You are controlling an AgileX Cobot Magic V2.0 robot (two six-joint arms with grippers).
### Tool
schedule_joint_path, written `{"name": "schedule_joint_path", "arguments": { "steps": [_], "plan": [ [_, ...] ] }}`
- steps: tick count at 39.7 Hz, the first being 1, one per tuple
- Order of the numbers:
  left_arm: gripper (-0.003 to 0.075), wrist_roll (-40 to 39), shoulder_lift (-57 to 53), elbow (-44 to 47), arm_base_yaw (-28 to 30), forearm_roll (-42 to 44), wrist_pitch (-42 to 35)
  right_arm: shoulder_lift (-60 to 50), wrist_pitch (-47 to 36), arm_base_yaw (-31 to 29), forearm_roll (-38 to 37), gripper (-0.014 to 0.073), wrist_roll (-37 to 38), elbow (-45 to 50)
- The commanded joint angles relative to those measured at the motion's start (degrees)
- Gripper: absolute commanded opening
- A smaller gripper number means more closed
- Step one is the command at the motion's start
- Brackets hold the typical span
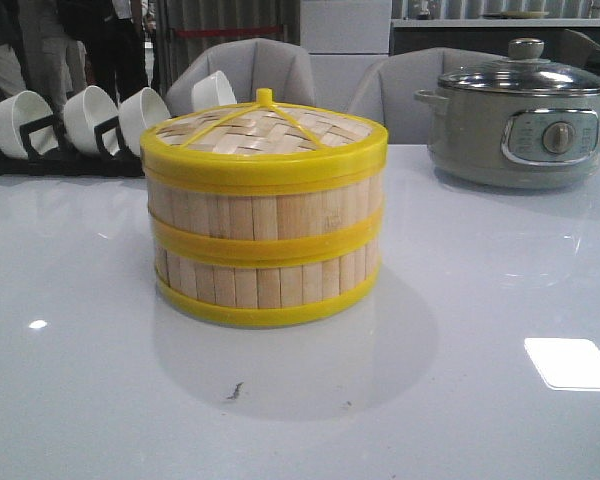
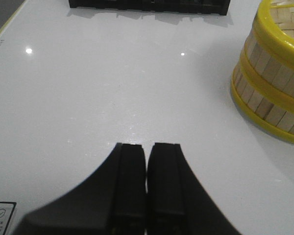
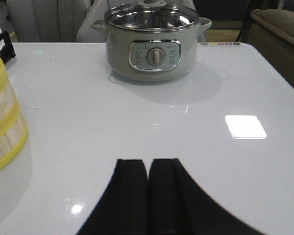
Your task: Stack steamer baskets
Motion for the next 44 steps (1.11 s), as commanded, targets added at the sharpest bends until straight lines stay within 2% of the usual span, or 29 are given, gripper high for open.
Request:
{"name": "schedule_joint_path", "arguments": {
  "steps": [1, 28, 36, 44],
  "plan": [
    [0.0085, -0.3, 0.1, -1.6, -0.4, 0.0, -4.5, 0.5, -5.2, -0.3, -0.4, 0.007, -0.3, -1.7],
    [0.0085, -0.3, 0.1, -1.6, -0.4, 0.0, -4.5, 0.5, -5.2, -0.3, -0.4, 0.007, -0.3, -1.7],
    [0.0085, -0.3, 0.1, -1.6, -0.4, 3.6, -4.5, 0.5, -5.2, -0.3, -0.4, 0.007, -0.3, -1.7],
    [0.0085, -0.3, -2.1, -1.6, -0.4, 5.7, -13.1, 0.5, -5.2, -0.3, -0.4, 0.007, -0.3, -1.7]
  ]
}}
